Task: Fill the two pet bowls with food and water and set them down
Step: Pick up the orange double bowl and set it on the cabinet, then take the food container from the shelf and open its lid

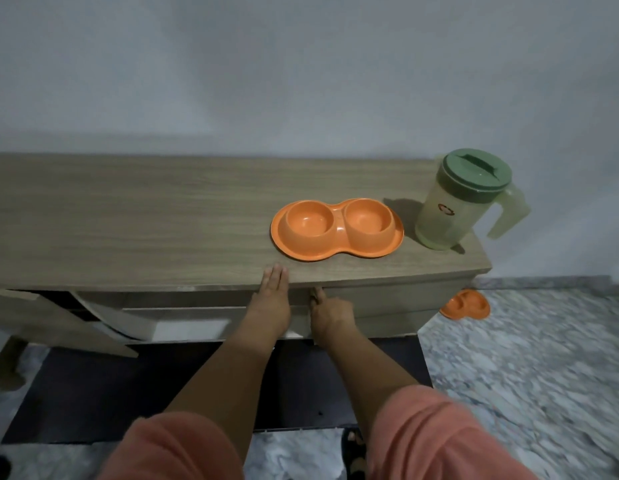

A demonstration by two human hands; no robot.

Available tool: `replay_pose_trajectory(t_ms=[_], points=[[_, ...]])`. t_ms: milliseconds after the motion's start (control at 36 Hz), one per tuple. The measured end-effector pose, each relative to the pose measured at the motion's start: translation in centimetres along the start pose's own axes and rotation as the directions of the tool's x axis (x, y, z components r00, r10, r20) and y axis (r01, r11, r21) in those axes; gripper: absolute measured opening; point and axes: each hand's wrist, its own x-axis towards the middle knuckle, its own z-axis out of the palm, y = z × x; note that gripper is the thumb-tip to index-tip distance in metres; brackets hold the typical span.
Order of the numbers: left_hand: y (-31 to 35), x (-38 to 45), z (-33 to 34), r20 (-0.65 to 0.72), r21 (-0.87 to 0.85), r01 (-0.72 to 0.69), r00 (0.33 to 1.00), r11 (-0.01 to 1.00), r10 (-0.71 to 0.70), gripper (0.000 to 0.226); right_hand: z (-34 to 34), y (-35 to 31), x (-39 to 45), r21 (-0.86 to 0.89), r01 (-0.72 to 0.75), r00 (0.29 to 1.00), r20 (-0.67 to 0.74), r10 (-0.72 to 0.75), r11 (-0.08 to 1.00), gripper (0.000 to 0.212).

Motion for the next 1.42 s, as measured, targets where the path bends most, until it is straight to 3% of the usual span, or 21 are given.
replay_pose_trajectory(t_ms=[194,417,500,611,694,972,1111,1417], points=[[0.0,0.1,0.3,0.005,0.056,0.005,1.000,0.998,-0.006,0.081,0.7,-0.1,-0.7,-0.120,-0.071,0.997,-0.021,0.069,0.990,0.065],[0.1,-0.3,-0.1,0.031,0.124,0.028,0.999,0.992,-0.032,0.088,3.3,-1.6,-3.2,-0.060,-0.111,0.943,-0.321,0.086,0.992,0.048],[0.3,-0.5,0.0,0.031,0.115,0.033,0.999,0.993,-0.037,0.088,4.3,-1.8,-4.6,0.128,-0.208,0.928,-0.288,0.237,0.970,0.046],[0.8,-0.8,0.1,0.029,0.092,0.050,0.998,0.994,-0.053,0.087,5.7,0.3,-6.5,0.353,-0.358,0.898,-0.124,0.423,0.864,0.054],[1.4,-1.0,0.2,0.033,0.072,0.065,0.997,0.995,-0.067,0.089,6.9,2.7,-7.7,0.456,-0.409,0.890,0.009,0.456,0.790,0.061],[3.7,-1.2,1.7,0.021,-0.006,0.133,0.991,0.991,-0.133,0.090,9.5,7.9,-10.3,0.671,-0.524,0.790,0.151,0.595,0.525,0.062],[4.6,-1.2,2.3,-0.008,-0.026,0.167,0.986,0.986,-0.167,0.090,10.5,10.8,-11.5,0.682,-0.536,0.774,0.162,0.612,0.498,0.069],[4.7,-1.4,2.8,-0.001,-0.095,0.193,0.981,0.977,-0.194,0.095,13.5,15.1,-14.2,0.633,-0.500,0.796,0.068,0.601,0.591,0.082]])
